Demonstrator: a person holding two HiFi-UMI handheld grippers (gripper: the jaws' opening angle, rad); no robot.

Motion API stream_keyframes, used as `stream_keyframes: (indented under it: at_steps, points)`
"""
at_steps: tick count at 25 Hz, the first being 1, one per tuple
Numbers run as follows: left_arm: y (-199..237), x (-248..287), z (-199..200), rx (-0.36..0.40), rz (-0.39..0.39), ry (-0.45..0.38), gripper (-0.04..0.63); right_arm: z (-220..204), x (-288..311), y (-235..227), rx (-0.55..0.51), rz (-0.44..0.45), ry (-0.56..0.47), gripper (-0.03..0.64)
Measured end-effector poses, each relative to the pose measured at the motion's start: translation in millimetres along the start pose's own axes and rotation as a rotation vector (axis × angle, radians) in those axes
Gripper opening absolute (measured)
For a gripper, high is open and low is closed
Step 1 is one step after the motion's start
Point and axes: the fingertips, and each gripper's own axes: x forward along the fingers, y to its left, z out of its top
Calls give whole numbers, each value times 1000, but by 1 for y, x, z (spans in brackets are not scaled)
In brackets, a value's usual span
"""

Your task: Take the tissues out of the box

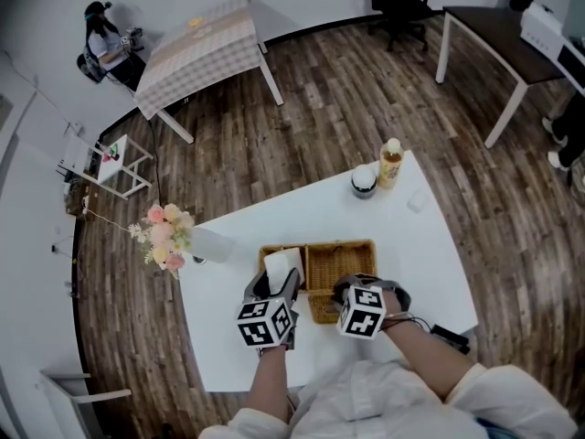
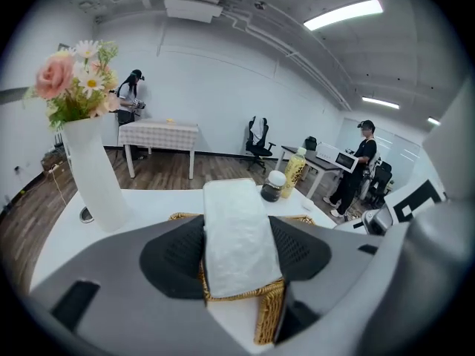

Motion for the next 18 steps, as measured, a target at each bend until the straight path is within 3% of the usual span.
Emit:
stream_keyframes:
  at_steps: [4,12,15,18]
  points:
    - [4,-13,7,-110,-25,-52,255,1,2,0,-1,-3,-7,104]
    - [-3,-25,9,-216,-75,-95,255,3,0,1,4,-3,-27,106]
    - [-7,-26,11,-312,-122,-125,255,0,2,0,-6,-10,-33,109]
    - [-17,-28,18,-474,-207,-174,255,-7,3,1,-13,-21,-37,112]
